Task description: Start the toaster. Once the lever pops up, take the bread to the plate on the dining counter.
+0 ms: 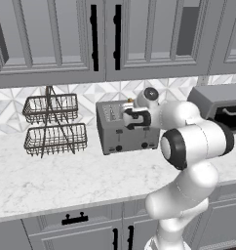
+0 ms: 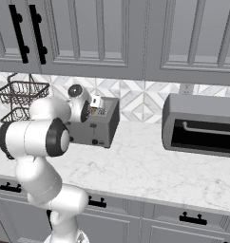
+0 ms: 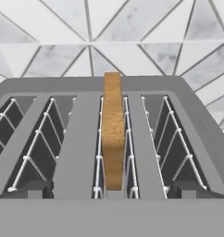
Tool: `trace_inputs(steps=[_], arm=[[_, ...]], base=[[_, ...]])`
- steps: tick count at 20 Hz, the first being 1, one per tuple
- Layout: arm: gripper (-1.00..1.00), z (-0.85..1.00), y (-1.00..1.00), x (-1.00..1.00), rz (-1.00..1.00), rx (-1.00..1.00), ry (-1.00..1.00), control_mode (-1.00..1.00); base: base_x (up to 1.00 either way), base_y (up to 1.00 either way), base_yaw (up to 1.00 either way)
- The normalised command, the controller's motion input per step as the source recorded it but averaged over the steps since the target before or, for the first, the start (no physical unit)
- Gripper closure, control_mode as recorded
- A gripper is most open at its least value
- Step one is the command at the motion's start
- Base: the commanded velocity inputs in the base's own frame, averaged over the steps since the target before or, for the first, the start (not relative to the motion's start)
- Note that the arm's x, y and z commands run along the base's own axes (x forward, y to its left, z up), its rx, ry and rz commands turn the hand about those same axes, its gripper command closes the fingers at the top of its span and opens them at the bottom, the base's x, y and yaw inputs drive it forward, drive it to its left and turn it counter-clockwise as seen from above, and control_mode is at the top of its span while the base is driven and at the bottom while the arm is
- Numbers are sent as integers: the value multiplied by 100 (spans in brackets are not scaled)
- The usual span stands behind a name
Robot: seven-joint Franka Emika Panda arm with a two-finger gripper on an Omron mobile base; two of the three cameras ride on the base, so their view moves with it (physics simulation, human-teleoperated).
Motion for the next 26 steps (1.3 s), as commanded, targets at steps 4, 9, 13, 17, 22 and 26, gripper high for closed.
trace_inputs(steps=[4, 9, 13, 17, 22, 26], arm=[[-100, -14, 0, 24, 1, 0, 0, -100], [-100, -5, 0, 18, 0, 0, 0, -100], [-100, 0, -6, 14, 0, 0, 0, -100], [-100, -7, -6, 18, 0, 0, 0, -100], [-100, -17, -2, 16, 0, 0, 0, -100], [-100, -17, 0, 15, 0, 0, 0, -100]], base=[[0, 0, 0], [0, 0, 0], [0, 0, 0], [0, 0, 0], [0, 0, 0], [0, 0, 0]])
